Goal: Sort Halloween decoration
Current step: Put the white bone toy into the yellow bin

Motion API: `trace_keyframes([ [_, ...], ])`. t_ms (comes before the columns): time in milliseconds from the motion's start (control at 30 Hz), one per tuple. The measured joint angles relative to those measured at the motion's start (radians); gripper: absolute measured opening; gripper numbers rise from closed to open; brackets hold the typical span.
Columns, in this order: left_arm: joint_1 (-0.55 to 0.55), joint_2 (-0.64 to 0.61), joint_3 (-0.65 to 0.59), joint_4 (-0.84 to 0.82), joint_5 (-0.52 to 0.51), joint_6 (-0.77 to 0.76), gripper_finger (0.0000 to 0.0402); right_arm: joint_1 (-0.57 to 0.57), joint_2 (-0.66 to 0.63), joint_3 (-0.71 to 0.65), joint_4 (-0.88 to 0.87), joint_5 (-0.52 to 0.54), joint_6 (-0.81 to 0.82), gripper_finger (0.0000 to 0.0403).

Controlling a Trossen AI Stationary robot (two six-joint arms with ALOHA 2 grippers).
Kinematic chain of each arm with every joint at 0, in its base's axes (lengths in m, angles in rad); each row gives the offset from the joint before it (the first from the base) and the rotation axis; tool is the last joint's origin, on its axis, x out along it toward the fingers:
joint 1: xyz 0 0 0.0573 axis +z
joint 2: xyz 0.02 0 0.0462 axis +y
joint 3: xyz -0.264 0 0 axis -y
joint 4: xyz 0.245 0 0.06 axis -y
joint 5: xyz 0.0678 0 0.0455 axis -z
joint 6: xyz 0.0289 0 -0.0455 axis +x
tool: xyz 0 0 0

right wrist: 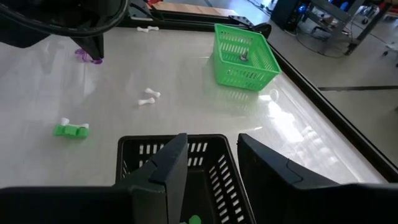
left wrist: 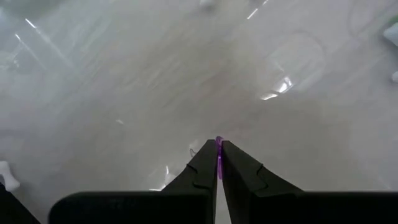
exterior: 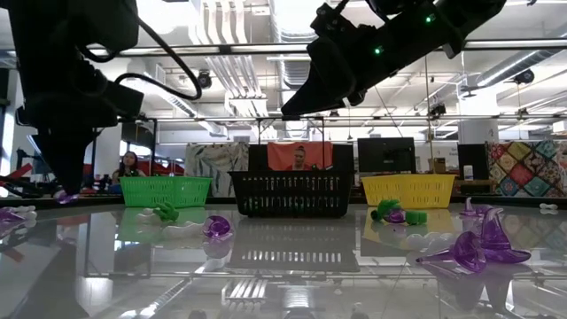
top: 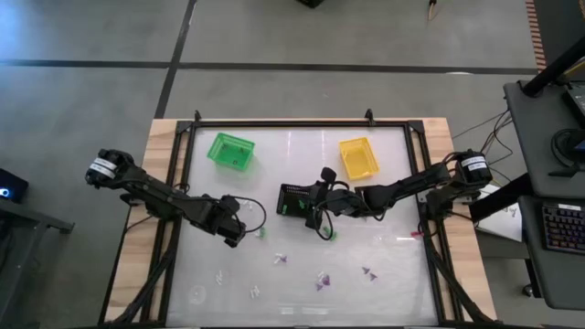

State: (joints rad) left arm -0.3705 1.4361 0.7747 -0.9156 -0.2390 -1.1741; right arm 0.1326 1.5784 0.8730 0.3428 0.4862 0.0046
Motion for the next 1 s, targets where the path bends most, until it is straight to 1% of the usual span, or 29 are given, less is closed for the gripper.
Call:
trace_keyframes([
  [400, 0.000, 0.000, -0.001, -0.002, 0.005, -0.014, 0.0004, 0.000, 0.000, 0.000, 0.000, 0.000, 0.000, 0.0139],
  [500, 0.000, 0.000, -0.001, -0.002, 0.015, -0.017, 0.0023, 0.000, 0.000, 0.000, 0.000, 0.000, 0.002, 0.0137],
  [633, 0.000, 0.000, 0.002, -0.013, 0.016, -0.017, 0.0063, 0.000, 0.000, -0.001, -0.001, 0.000, 0.002, 0.0133],
  [767, 0.000, 0.000, 0.034, -0.056, 0.020, -0.016, 0.0097, 0.000, 0.000, -0.001, 0.000, 0.000, 0.002, 0.0134],
  [900, -0.007, 0.000, 0.105, -0.155, 0.024, -0.014, 0.0117, 0.000, 0.000, -0.001, -0.001, 0.000, 0.018, 0.0137],
  [1000, -0.047, 0.000, 0.169, -0.186, 0.063, -0.013, 0.0122, 0.002, 0.000, -0.001, -0.005, -0.016, 0.040, 0.0139],
])
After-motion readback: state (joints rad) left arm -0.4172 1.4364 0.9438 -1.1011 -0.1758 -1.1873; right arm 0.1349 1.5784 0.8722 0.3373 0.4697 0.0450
